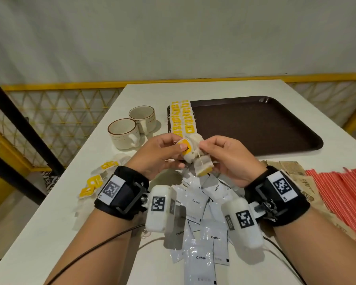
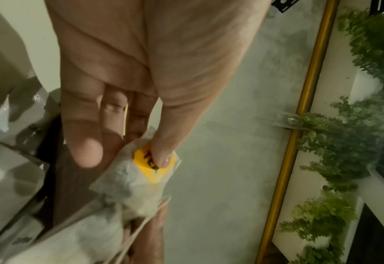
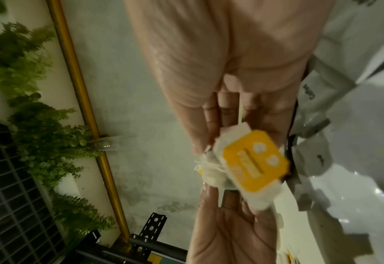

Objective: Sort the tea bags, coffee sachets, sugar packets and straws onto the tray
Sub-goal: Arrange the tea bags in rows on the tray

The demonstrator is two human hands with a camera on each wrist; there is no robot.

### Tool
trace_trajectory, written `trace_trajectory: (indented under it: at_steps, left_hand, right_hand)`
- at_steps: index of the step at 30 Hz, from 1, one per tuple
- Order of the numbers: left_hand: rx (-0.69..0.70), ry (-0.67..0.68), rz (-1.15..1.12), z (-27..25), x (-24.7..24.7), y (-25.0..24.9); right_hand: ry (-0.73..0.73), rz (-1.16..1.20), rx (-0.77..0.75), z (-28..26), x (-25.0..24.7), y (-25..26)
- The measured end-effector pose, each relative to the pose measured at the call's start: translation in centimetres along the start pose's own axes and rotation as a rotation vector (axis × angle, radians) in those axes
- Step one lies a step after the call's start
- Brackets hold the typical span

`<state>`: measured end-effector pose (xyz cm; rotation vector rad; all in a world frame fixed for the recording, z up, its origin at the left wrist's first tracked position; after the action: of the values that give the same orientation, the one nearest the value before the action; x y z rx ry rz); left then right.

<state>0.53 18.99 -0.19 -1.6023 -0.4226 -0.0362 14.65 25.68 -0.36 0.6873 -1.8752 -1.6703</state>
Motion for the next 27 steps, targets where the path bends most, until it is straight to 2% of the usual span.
trace_trajectory:
  at_steps: [6,12,18,23,27]
  left_hand:
    - [0.115,-0.033,0.058,0.1,-0.1,-0.7]
    - [0.251,-0.168,0.134,0.1,-1.5,-1.8]
    - [0.213,-0.093,0.125,-0.1,-1.3,-1.8]
    - [0.262,-0.152,0.06,0.0,-2.1,-2.4]
    - [0.318,-0.162,0.075,-0.3,-2.3,-3.0]
  right_hand:
    - [-0.06,-0.076,-0.044,0.0,-1.2,-0.2]
    - [-0.074,-0.101,-0.075,0.1,-1.8,-0.2]
    - [-0.099,-0.092,-0.107,0.1,-2.2,0.1]
    - [0.0,-0.023,-0.112,0.1,-1.8,0.3]
    - [-0.034,-0.076,-0.138,0.0,-1.8,0.4]
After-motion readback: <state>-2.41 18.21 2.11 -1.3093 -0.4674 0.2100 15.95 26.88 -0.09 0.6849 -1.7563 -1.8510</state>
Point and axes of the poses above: each hand's wrist, its own z-axis towards the middle knuckle, its own x-axis out of the palm, y = z × x, the point moved 6 cm from there along z, towards the middle knuckle, and after that the axes turned 7 degrees about -z, right-handed, at the moved point
